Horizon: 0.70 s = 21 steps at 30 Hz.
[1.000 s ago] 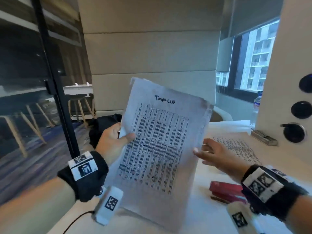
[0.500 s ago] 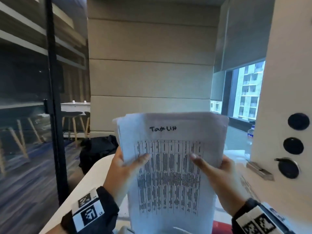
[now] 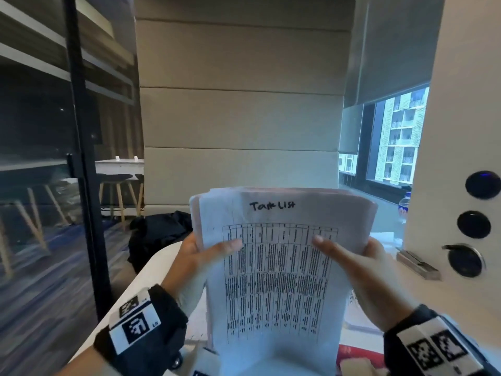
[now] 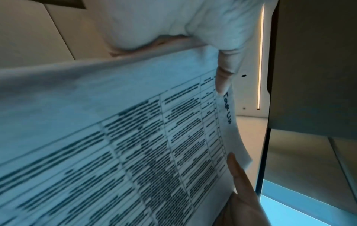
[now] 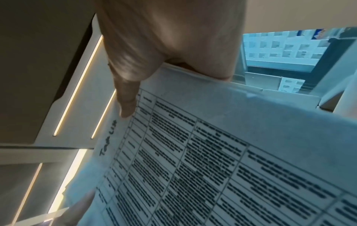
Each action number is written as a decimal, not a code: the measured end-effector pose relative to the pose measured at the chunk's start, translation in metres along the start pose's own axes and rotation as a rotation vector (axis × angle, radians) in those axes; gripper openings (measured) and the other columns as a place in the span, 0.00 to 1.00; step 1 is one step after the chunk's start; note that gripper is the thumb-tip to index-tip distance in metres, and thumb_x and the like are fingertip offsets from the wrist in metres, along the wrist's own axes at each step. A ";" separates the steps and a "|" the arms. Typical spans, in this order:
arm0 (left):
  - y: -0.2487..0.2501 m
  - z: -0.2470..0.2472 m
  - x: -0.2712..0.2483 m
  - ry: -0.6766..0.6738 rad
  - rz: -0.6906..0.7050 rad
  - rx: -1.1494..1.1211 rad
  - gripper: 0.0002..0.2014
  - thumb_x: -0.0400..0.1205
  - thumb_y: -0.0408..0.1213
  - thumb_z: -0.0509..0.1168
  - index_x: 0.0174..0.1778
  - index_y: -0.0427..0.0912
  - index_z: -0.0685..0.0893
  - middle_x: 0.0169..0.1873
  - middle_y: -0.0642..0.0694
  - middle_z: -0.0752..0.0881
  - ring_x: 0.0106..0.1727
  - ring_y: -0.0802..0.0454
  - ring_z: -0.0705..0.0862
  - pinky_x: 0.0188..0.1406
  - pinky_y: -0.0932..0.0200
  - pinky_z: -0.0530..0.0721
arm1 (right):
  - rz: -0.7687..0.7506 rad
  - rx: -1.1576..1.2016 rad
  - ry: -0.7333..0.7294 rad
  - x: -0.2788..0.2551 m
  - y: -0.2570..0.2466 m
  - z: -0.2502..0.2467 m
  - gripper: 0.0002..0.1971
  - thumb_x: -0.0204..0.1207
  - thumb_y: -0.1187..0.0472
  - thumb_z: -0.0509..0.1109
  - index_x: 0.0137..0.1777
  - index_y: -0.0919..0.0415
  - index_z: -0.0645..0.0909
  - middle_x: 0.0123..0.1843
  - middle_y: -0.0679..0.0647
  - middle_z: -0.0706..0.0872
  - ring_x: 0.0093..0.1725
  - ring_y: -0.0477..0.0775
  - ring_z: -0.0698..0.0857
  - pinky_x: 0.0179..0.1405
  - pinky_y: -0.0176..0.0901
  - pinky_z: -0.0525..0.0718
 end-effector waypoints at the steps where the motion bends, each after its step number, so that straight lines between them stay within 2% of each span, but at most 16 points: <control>1: 0.004 0.001 0.002 -0.030 0.009 0.027 0.23 0.66 0.45 0.75 0.59 0.53 0.87 0.60 0.44 0.88 0.63 0.43 0.85 0.63 0.41 0.79 | 0.004 -0.006 -0.031 0.000 -0.002 0.002 0.26 0.50 0.46 0.86 0.47 0.58 0.91 0.47 0.57 0.93 0.49 0.56 0.91 0.50 0.49 0.87; 4: 0.010 0.009 0.005 -0.054 0.019 0.081 0.22 0.70 0.42 0.75 0.61 0.50 0.85 0.59 0.47 0.89 0.62 0.48 0.86 0.65 0.45 0.80 | -0.036 -0.046 -0.050 -0.001 -0.008 0.009 0.21 0.55 0.54 0.87 0.48 0.62 0.89 0.44 0.56 0.93 0.46 0.54 0.92 0.44 0.41 0.89; 6: 0.010 0.013 0.008 0.039 0.087 0.062 0.20 0.74 0.37 0.73 0.63 0.45 0.84 0.57 0.47 0.90 0.60 0.52 0.87 0.60 0.55 0.83 | -0.071 -0.014 0.032 0.002 -0.011 0.009 0.19 0.59 0.56 0.82 0.49 0.64 0.88 0.42 0.58 0.93 0.42 0.56 0.92 0.36 0.41 0.89; 7: 0.010 0.014 0.009 0.110 0.121 0.029 0.19 0.74 0.35 0.72 0.62 0.43 0.84 0.55 0.47 0.90 0.57 0.53 0.87 0.55 0.60 0.84 | -0.076 0.008 0.059 0.003 -0.012 0.008 0.19 0.61 0.56 0.79 0.50 0.65 0.87 0.43 0.60 0.93 0.42 0.58 0.92 0.35 0.43 0.89; 9: 0.011 0.012 0.010 0.198 0.161 -0.022 0.16 0.75 0.35 0.71 0.60 0.42 0.84 0.51 0.46 0.91 0.53 0.54 0.88 0.50 0.65 0.84 | -0.065 0.030 0.061 0.006 -0.008 0.007 0.20 0.61 0.56 0.79 0.52 0.64 0.87 0.46 0.60 0.92 0.46 0.61 0.91 0.44 0.51 0.90; 10: 0.011 0.011 0.010 0.182 0.150 -0.022 0.16 0.76 0.35 0.71 0.60 0.42 0.84 0.51 0.46 0.91 0.53 0.54 0.88 0.50 0.64 0.84 | -0.050 0.026 0.037 0.006 -0.004 0.007 0.22 0.60 0.55 0.82 0.53 0.63 0.87 0.47 0.59 0.92 0.49 0.62 0.91 0.48 0.52 0.89; 13: 0.014 0.014 0.009 -0.015 0.030 0.113 0.17 0.77 0.36 0.70 0.62 0.43 0.84 0.57 0.46 0.90 0.59 0.50 0.87 0.57 0.56 0.84 | -0.007 -0.005 -0.067 0.005 0.001 0.009 0.32 0.49 0.46 0.87 0.53 0.61 0.88 0.49 0.57 0.92 0.52 0.58 0.91 0.53 0.51 0.87; 15: 0.016 0.014 0.012 0.008 0.028 0.172 0.15 0.77 0.36 0.71 0.60 0.44 0.86 0.56 0.47 0.90 0.59 0.51 0.87 0.58 0.58 0.84 | -0.029 -0.006 -0.047 0.007 0.000 0.009 0.37 0.45 0.43 0.87 0.53 0.63 0.88 0.49 0.58 0.92 0.52 0.60 0.91 0.54 0.55 0.87; 18: 0.012 0.013 0.013 0.186 0.017 0.048 0.07 0.78 0.30 0.68 0.49 0.42 0.89 0.47 0.46 0.92 0.51 0.50 0.89 0.53 0.54 0.84 | -0.022 0.035 0.009 0.008 -0.001 0.006 0.28 0.54 0.49 0.86 0.52 0.65 0.88 0.47 0.60 0.92 0.50 0.63 0.91 0.54 0.58 0.88; 21: -0.009 0.011 0.001 0.206 -0.059 0.097 0.08 0.79 0.27 0.67 0.49 0.42 0.87 0.44 0.51 0.92 0.48 0.58 0.89 0.47 0.64 0.83 | 0.010 -0.014 0.001 -0.002 0.010 0.010 0.19 0.57 0.56 0.81 0.49 0.61 0.89 0.46 0.53 0.93 0.49 0.53 0.91 0.53 0.47 0.88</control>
Point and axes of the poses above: each hand's wrist, its own x-axis towards the middle knuckle, its own z-axis out of the palm, y = z × x, the point moved 1 cm from there along x, towards the middle knuckle
